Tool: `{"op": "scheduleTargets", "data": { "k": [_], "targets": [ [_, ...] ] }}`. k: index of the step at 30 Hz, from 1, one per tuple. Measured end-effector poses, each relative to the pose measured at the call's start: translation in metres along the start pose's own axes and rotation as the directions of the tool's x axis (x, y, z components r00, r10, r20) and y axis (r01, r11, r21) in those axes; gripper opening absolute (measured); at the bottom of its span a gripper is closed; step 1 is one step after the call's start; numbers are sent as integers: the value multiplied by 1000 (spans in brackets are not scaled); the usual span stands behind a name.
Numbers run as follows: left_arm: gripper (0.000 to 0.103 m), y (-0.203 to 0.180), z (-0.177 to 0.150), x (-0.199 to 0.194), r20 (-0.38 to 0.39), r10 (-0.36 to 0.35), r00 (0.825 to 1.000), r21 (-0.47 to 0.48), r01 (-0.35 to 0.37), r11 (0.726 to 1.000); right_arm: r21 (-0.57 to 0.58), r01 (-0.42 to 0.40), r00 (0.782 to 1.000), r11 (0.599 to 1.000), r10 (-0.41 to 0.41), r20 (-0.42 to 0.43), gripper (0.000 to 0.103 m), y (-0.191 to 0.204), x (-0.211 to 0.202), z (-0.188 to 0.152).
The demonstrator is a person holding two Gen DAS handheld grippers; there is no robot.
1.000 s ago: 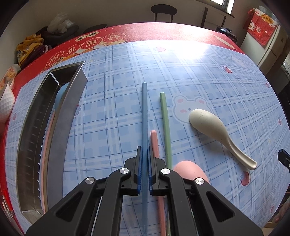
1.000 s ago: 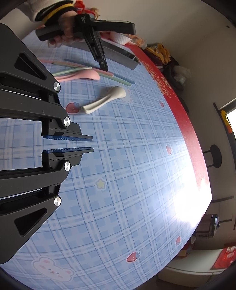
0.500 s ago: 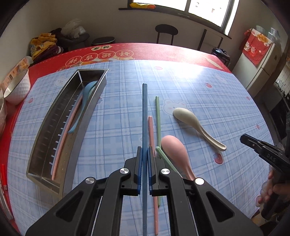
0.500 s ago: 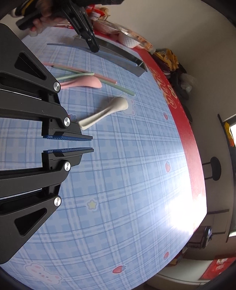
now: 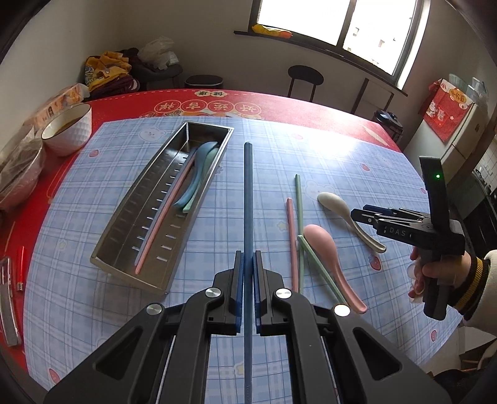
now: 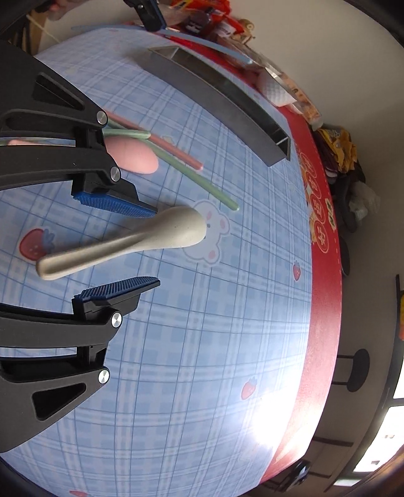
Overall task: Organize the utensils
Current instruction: 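Close the right tool on the beige spoon handle and lift it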
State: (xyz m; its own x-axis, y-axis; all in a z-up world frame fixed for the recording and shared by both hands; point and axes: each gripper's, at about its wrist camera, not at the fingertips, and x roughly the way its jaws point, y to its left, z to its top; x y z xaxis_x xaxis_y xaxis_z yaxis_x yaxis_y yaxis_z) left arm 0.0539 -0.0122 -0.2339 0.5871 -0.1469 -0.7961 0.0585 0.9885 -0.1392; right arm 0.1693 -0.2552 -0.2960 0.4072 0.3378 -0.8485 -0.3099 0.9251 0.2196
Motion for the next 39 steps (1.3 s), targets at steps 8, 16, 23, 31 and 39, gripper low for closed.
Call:
{"op": "scheduleTargets", "data": {
  "k": [8,16,23,31,39],
  "targets": [
    [6,23,-2,-3,-4,-23,1000,-44,23,999,-26,26,998,999,-28,-57,38,14,17,6],
    [6,27,3,0,-8,-59,998,-35,59,998,3,34,995,999,-34,-89,22,21,17,4],
    [6,34,7,1,-5,-77,997,-34,77,996,-53,54,995,997,-58,-85,16,41,13,2],
    [6,42,7,2,-12,-85,996,-40,85,996,-75,44,994,996,-51,-97,12,59,14,2],
    [6,56,7,2,-12,-82,997,-64,81,995,-79,70,991,994,-78,-105,11,66,25,0]
  ]
}}
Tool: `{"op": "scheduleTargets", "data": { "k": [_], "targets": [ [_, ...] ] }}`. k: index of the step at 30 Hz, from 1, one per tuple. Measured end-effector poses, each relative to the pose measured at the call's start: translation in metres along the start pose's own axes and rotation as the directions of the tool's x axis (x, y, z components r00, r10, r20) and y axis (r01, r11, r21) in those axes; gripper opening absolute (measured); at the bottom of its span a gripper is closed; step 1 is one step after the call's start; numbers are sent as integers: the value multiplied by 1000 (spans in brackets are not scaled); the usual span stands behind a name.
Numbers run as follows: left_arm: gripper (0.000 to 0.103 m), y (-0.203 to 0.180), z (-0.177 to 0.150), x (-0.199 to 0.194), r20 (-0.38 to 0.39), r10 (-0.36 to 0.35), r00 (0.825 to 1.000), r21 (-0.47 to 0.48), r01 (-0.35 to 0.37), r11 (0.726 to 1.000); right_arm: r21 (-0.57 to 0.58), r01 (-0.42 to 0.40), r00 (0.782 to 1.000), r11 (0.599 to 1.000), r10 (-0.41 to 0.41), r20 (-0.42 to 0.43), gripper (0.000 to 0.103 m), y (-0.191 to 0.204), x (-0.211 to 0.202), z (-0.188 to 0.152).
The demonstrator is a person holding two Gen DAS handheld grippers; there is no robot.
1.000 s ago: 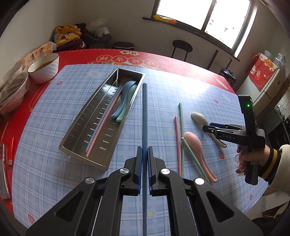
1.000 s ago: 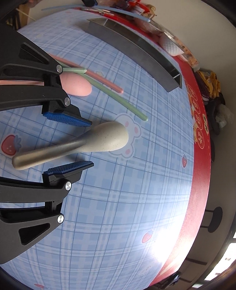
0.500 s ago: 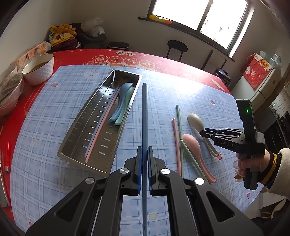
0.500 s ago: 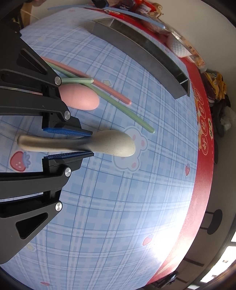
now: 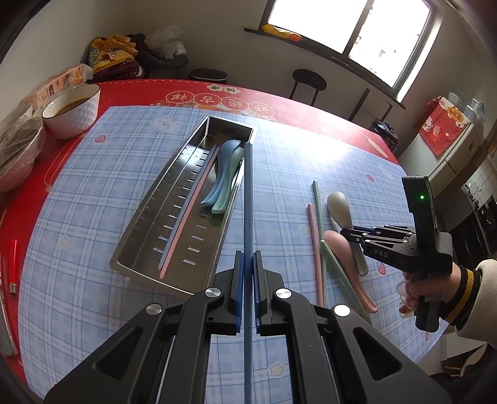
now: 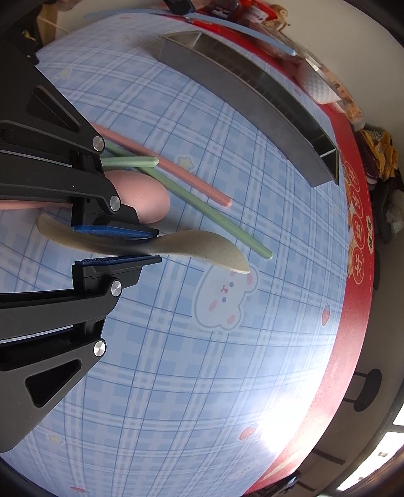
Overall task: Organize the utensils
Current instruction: 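Close the right tool on the beige spoon handle and lift it, then lower the blue chopstick into the steel caddy and open the left tool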
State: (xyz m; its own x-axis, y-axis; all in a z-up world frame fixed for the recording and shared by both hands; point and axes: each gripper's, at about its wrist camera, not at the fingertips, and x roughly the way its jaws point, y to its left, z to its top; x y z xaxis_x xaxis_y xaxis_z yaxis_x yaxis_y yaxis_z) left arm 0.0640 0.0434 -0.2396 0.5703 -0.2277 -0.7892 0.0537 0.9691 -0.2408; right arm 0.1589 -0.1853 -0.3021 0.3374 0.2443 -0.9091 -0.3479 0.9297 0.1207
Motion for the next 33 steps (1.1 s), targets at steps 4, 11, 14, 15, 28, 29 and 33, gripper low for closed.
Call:
{"op": "scheduleTargets", "data": {
  "k": [4,11,14,15,28,29,33],
  "targets": [
    [6,8,0,0,-4,1,1000,-21,-1,1000,20,8,1000,1000,-8,9,8,1,1,1],
    [6,19,4,1,-4,-22,1000,-42,22,999,82,64,995,995,-70,73,6,6,-12,-1],
    [6,19,7,2,-6,-33,999,-35,33,999,186,15,990,982,-41,137,6,0,-32,-3],
    [6,20,9,3,-9,-34,999,-31,34,999,216,-9,987,976,-26,158,6,-1,-39,-5],
    [6,36,52,14,-28,-24,999,100,27,995,374,-63,969,925,-33,244,6,-16,-81,-29],
    [6,37,57,15,-27,-20,999,109,23,994,381,-61,969,923,-37,244,6,-18,-81,-31],
    [6,42,72,17,-13,-20,1000,109,21,994,410,-52,965,911,-59,255,6,-25,-89,-39]
  ]
}}
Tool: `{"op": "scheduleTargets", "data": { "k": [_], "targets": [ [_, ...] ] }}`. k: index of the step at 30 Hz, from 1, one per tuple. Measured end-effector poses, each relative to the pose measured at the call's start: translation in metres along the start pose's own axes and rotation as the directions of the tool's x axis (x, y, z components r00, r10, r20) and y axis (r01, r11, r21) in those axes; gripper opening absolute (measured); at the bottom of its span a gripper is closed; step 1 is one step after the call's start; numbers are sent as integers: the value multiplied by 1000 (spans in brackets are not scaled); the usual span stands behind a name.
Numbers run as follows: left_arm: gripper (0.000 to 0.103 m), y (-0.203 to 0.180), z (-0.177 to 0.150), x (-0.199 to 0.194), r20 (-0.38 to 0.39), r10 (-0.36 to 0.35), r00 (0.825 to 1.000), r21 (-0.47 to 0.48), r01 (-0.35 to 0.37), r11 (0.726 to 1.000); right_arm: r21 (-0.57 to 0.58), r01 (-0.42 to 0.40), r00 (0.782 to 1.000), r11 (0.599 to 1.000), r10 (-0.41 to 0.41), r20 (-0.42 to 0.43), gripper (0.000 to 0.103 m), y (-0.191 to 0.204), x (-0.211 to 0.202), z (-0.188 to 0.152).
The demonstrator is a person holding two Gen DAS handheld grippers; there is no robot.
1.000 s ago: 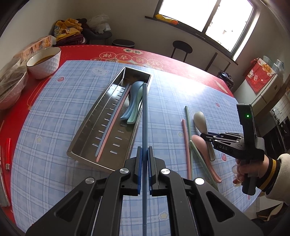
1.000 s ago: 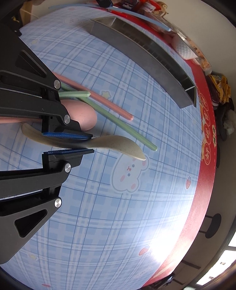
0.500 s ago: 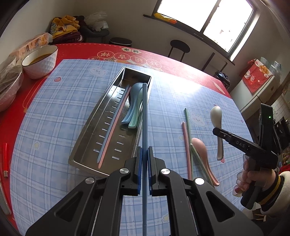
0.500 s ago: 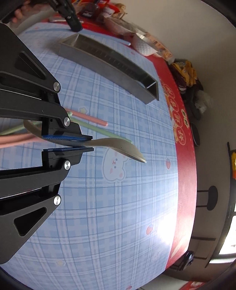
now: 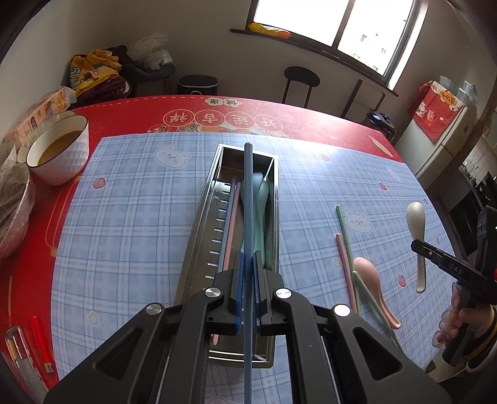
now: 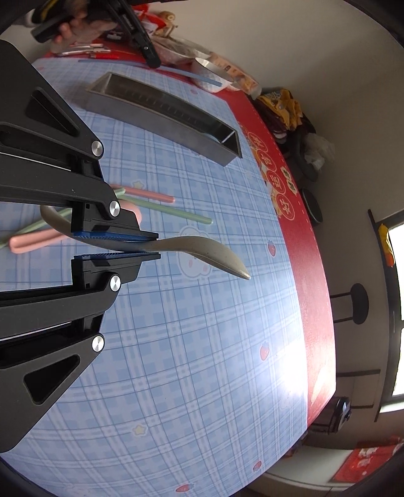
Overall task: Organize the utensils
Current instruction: 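Lower the blue chopstick into the steel caddy and open the left tool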
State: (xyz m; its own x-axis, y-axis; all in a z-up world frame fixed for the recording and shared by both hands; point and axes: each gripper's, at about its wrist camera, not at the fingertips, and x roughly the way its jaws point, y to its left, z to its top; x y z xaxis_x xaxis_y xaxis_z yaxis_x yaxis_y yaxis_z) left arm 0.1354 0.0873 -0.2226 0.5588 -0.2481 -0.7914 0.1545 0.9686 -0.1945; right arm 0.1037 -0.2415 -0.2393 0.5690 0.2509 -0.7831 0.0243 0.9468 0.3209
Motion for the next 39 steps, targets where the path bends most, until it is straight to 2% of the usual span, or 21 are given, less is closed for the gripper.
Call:
{"op": "scheduleTargets", "data": {
  "k": [10,17,26,39],
  "targets": [
    [6,1,14,13,-8,-11,1000,34,11,999,71,42,999,997,-43,7,6,-16,-11,-6],
    [6,5,17,29,-49,8,999,76,-5,997,109,34,999,993,-39,38,6,-16,-16,-10],
    [6,2,23,52,-89,27,996,115,-16,993,125,33,999,992,-37,26,6,-17,-11,-18],
    [6,2,25,103,-185,122,975,195,-85,977,153,48,999,987,-51,14,6,-25,-8,-24]
  ]
}}
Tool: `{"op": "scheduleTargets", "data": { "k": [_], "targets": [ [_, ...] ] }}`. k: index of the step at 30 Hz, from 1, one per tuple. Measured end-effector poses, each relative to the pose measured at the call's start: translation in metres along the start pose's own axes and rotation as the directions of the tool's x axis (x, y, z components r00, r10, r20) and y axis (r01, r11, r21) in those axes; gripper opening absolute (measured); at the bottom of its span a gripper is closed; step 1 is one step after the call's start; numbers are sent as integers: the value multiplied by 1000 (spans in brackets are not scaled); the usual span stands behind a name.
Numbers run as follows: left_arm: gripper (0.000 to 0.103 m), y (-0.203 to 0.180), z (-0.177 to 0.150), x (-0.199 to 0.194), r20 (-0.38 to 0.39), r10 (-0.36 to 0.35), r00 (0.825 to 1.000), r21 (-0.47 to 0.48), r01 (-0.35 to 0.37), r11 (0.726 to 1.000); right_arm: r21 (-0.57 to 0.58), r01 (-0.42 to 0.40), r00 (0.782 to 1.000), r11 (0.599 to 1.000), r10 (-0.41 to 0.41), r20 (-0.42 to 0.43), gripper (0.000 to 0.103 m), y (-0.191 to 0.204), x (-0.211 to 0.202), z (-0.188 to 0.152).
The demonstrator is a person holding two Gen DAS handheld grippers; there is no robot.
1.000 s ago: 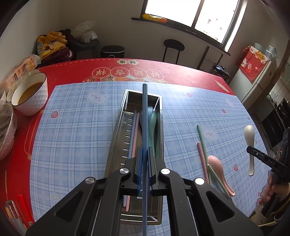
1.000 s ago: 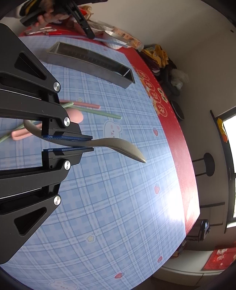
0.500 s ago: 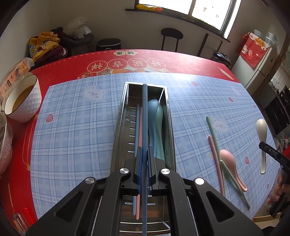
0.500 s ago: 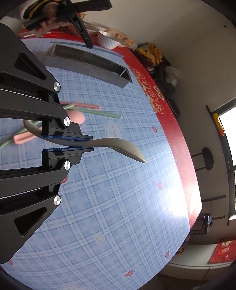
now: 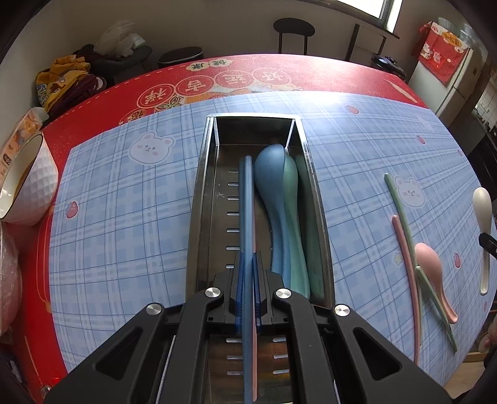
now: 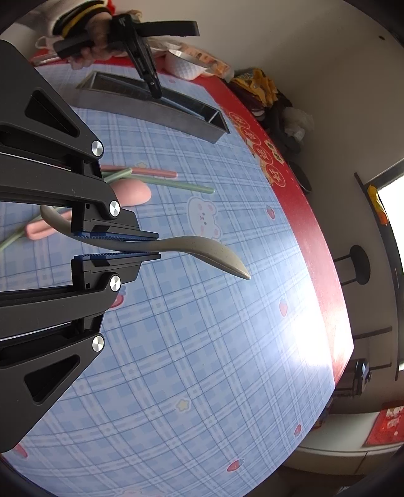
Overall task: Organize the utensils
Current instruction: 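Lower the blue chopstick into the steel caddy and open the left tool, then carry the beige spoon into the steel caddy and open the right tool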
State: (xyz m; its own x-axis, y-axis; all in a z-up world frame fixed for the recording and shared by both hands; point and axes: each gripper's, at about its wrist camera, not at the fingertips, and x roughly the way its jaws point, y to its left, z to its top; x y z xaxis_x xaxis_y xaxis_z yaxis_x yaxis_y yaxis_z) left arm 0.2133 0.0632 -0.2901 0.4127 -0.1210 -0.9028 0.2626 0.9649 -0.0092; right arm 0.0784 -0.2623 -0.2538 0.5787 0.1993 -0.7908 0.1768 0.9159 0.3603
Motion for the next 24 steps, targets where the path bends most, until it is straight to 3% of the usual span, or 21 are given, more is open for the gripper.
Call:
{"op": "scheduleTargets", "data": {
  "k": [9,13,20,24],
  "targets": [
    [6,0,0,13,-24,53,998,12,-53,999,29,24,1000,999,-24,11,6,-13,-8,-2],
    [9,1,1,2,10,50,999,-3,-50,999,29,14,1000,999,-15,12,6,-13,-10,-2],
    [44,-7,-9,-36,85,30,996,-5,-30,1000,23,-18,1000,1000,17,12,6,-4,-10,1],
    [72,-4,-23,-63,142,23,990,-37,-18,999,10,-39,999,999,39,4,6,12,-5,6]
  ]
}}
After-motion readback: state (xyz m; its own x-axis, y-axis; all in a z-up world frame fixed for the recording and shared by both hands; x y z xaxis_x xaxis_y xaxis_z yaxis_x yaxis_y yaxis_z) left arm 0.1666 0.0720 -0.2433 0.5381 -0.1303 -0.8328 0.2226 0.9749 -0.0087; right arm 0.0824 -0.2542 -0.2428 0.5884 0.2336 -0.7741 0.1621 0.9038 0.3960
